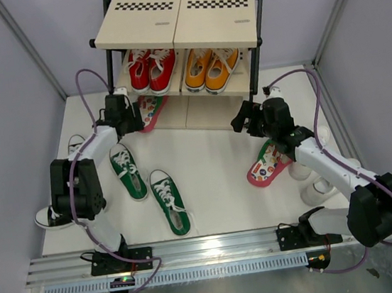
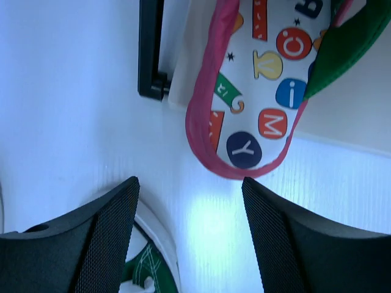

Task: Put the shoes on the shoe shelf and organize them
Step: Place the shoe at the shoe shelf.

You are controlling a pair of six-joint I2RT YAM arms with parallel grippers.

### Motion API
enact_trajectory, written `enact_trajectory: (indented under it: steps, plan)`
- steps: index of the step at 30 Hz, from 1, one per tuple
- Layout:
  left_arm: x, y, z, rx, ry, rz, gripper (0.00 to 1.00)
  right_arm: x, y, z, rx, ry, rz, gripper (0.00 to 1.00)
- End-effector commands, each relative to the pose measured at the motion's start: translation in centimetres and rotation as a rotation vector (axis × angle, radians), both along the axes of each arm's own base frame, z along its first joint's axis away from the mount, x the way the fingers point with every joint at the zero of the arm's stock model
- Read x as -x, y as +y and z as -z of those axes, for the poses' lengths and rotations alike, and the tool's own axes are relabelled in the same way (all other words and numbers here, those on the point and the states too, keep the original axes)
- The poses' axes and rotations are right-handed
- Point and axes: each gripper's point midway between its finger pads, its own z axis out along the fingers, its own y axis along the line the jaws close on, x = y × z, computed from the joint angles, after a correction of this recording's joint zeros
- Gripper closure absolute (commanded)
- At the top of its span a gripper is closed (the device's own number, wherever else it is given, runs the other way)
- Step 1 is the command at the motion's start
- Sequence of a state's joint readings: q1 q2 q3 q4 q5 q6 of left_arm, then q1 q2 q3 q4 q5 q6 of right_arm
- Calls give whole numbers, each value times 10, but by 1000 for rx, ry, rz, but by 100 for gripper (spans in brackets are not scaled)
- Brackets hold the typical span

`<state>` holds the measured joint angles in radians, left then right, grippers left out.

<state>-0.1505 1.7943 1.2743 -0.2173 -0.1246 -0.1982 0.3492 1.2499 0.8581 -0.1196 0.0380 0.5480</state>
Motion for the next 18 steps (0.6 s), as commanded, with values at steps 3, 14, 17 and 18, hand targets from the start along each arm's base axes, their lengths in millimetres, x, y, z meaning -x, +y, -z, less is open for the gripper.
enact_trajectory:
  steps: [3,14,17,18]
  plan:
    - [39,9,12,-69,181,48,28,-5,0,-21,-27,-84,3,1]
    - [71,-12,-40,80,145,74,28,-3,4,-18,-37,-79,-19,1]
    - [86,-21,-64,155,103,87,29,6,0,-19,-36,-74,-17,0]
    - [91,-25,-70,181,98,99,29,10,-1,-18,-34,-63,-18,1]
